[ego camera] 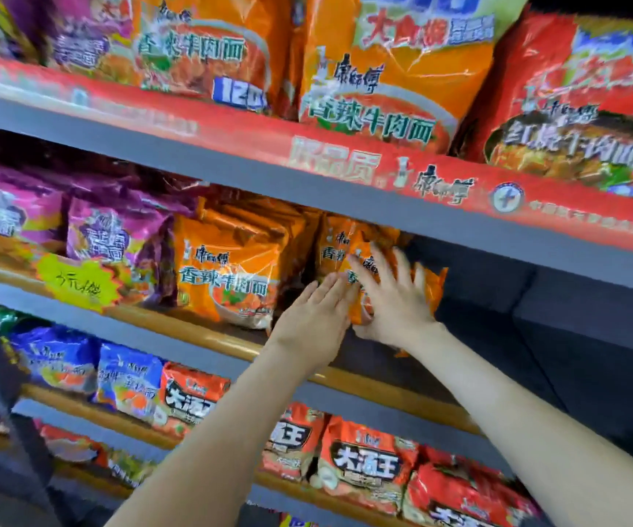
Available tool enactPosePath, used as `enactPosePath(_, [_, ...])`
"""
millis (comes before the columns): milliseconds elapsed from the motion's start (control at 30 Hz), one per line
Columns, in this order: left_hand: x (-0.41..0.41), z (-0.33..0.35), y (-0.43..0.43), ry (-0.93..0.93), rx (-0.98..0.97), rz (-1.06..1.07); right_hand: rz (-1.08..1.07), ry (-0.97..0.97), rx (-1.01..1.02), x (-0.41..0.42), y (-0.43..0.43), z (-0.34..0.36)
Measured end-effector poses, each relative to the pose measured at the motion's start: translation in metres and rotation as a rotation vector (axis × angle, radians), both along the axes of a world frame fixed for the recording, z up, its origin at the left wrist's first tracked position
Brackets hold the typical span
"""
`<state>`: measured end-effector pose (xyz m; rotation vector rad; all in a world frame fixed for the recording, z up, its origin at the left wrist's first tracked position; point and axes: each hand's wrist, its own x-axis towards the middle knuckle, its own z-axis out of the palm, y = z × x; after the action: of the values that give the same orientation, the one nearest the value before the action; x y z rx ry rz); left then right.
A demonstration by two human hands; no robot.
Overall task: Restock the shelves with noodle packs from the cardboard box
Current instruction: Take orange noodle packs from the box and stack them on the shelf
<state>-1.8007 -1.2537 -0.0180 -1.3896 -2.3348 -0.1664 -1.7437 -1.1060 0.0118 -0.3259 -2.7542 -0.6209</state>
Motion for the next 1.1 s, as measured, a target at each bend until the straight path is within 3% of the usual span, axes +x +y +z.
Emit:
enactPosePath(233, [-0.050, -0.016, 0.039, -0.340, -0.151, 0.141, 0.153, 0.127, 0.205, -0.079, 0.029, -0.021])
enactPosePath(367, [-0.068, -0.017, 0.049, -0.367, -0.271, 0.229, 0.183, 0.119, 0.199, -0.102, 0.035, -0.022])
enactPosePath(600, [-0.075, -0.017, 0.061, -0.476, -0.303, 0.241, 0.146, 0.046, 0.194, -0.096, 0.045, -0.026])
enactPosePath(733, [-0.061, -0.003, 0.048, -0.512, -0.197, 0.188, 0.103, -0.005, 0.061, -0.060, 0.035, -0.015])
enactPosePath(800, [-0.041, 0.009, 0.035, -0.407, -0.109, 0.163, 0.078, 0.004, -0.013, -0.030, 0.021, -0.006])
enactPosePath(1000, [0.062, 0.001, -0.016, -0.241, 0.290, 0.050, 0.085, 0.238, -0.194, 0.076, -0.039, -0.007])
enactPosePath(1100, [0.120, -0.040, -0.048, -0.279, 0.375, 0.018, 0.130, 0.305, -0.224, 0.126, -0.073, -0.027])
